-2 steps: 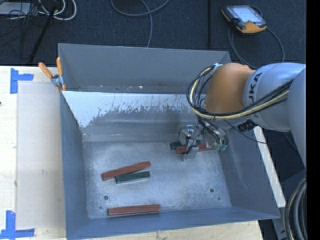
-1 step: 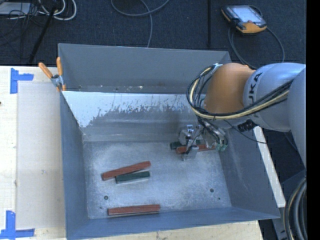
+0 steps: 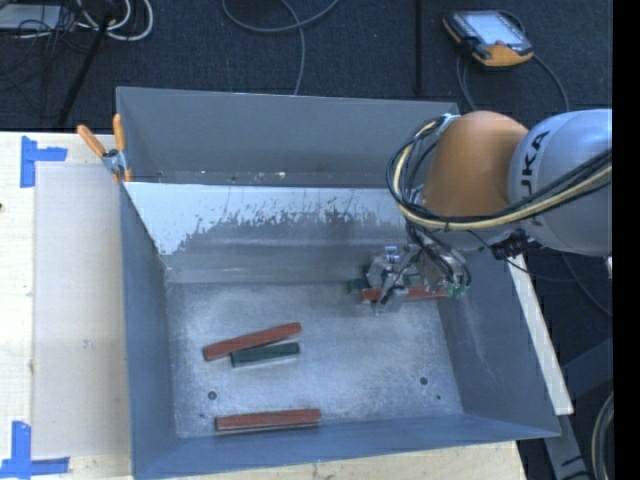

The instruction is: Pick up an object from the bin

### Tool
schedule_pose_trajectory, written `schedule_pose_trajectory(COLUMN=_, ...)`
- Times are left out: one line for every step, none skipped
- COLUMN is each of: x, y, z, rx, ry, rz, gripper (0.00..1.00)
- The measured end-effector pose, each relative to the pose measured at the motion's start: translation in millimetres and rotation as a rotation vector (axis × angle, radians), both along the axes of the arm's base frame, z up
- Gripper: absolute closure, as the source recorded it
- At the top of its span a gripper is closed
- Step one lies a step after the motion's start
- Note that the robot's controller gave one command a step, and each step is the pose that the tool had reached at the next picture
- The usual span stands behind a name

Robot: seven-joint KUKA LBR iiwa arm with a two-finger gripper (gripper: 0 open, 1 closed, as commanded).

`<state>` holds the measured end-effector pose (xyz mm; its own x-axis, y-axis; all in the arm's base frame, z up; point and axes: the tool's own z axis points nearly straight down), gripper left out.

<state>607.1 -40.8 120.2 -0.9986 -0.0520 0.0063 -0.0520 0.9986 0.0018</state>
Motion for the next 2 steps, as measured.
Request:
schedule_pose_trajectory(x=4.4, y=-3, z=62, rx=-0.001, ry=-0.004, rz=-0.004, gripper=1.0)
schedule_pose_trajectory(x=16.0, y=1, z=95, rx=-0.002, ry=-0.014, rz=-0.008, gripper=1.0)
